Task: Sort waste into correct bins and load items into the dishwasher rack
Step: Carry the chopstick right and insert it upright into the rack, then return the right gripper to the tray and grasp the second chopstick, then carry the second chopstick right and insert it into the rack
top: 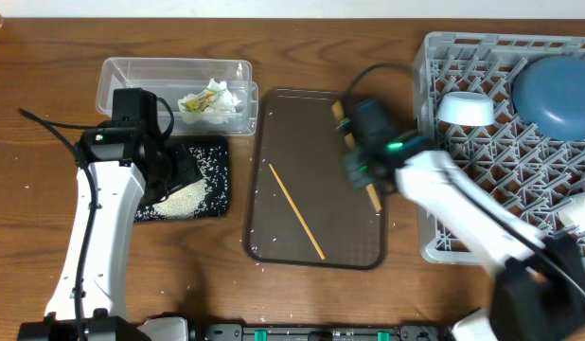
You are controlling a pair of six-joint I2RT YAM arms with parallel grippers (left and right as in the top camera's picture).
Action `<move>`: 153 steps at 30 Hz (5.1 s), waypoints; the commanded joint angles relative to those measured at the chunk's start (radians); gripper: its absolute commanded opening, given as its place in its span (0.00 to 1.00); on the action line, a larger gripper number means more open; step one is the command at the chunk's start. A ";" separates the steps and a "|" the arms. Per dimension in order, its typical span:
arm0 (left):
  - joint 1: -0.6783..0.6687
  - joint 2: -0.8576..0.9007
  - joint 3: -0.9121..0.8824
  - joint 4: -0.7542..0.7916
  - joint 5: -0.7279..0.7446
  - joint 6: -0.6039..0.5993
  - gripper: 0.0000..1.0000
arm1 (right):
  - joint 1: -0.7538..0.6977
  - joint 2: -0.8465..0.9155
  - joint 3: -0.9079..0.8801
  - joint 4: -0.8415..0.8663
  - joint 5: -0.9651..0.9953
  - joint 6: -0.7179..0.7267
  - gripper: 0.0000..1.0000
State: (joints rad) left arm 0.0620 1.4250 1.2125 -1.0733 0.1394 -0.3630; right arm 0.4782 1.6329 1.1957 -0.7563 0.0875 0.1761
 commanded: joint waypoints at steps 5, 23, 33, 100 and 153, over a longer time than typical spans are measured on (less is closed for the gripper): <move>0.004 -0.004 0.007 -0.002 0.010 -0.002 0.62 | -0.189 -0.101 0.018 -0.168 0.014 0.023 0.01; 0.004 -0.004 0.007 -0.003 0.010 -0.002 0.62 | -0.369 -0.096 -0.024 -0.205 0.100 0.059 0.01; 0.004 -0.004 0.007 -0.003 0.010 -0.002 0.62 | -0.392 -0.095 -0.072 -0.201 0.087 0.025 0.01; 0.004 -0.004 0.000 -0.003 -0.002 -0.001 0.63 | 0.307 0.390 0.040 -0.026 -0.094 -0.068 0.01; 0.004 -0.004 0.000 0.001 -0.002 -0.001 0.63 | -0.419 -0.039 -0.060 -0.224 -0.033 -0.087 0.01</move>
State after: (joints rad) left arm 0.0620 1.4250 1.2125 -1.0698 0.1501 -0.3630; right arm 0.0639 1.5784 1.1690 -0.9939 0.0589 0.0982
